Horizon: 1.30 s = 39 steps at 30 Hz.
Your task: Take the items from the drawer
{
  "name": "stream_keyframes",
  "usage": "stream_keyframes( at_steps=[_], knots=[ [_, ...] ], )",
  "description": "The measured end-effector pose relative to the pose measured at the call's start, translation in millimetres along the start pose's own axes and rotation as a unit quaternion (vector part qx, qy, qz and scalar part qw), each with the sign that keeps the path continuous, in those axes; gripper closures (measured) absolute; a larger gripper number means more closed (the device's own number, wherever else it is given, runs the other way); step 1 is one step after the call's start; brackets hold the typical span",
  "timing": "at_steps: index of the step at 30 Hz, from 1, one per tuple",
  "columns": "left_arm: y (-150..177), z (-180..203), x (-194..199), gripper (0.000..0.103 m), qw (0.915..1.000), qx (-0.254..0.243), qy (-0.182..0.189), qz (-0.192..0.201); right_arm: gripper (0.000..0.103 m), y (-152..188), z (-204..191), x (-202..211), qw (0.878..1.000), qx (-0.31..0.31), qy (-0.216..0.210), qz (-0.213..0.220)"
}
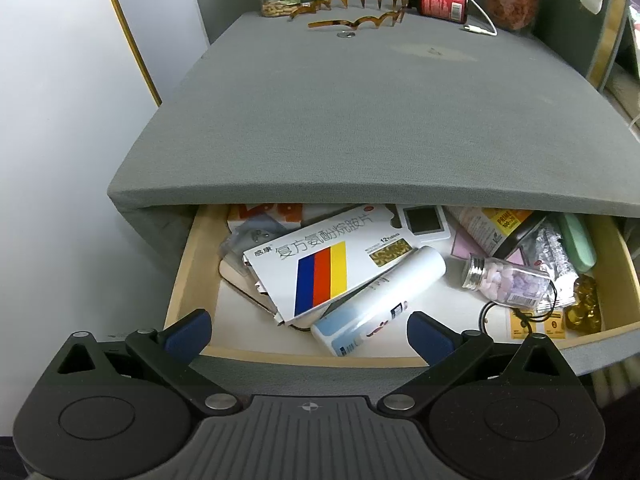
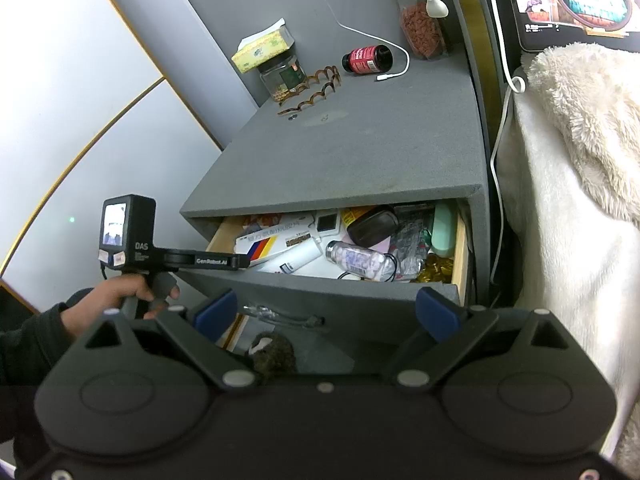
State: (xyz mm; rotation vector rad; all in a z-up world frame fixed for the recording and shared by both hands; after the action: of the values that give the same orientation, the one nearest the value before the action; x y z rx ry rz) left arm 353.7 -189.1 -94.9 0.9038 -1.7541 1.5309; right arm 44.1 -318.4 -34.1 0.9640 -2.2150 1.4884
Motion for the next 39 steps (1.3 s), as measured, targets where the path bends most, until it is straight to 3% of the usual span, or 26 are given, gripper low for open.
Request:
stream_keyframes(
  at_steps=[4, 7, 12, 17, 39],
  knots=[
    [10.5, 3.4, 5.4, 0.0, 0.9999, -0.013, 0.004, 0.01, 0.006, 0.0, -0.1, -0.1, 1.0, 0.0, 0.0, 0.0],
    [12.7, -7.6, 3.0, 0.0, 0.9997, 0.001, 0.021, -0.013, 0.006, -0.1, -0.1, -0.2, 1.0, 0.0, 0.0, 0.0],
    [24.0, -15.7, 9.9, 0.001, 0.9995, -0.028, 0.011, -0.013, 0.007, 0.0, -0.2, -0.1, 1.0, 0.0, 0.001, 0.0],
    [39.7, -34.3, 11.7, 0.001, 0.9991, -0.011, 0.026, -0.031, 0.007, 0.2, -0.6, -0.2, 1.0, 0.001, 0.001, 0.0],
    [133.4, -104.9, 45.2, 0.003, 0.9975, -0.035, 0.033, -0.052, 0.007, -0.6, 0.0, -0.3, 1.0, 0.004, 0.004, -0.002]
  ],
)
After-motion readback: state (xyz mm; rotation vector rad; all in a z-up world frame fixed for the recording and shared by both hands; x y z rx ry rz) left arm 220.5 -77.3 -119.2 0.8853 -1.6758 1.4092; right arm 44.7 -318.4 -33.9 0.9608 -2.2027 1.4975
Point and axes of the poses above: each gripper's, at about its wrist camera, not at the fingertips, and x roughly against the way its jaws point, z to its right, y to its underside, the point moved 2 cm from there along -x, roughly the way its jaws point, and after that the axes turned 1 degree about -y, right-handed, at the moved point
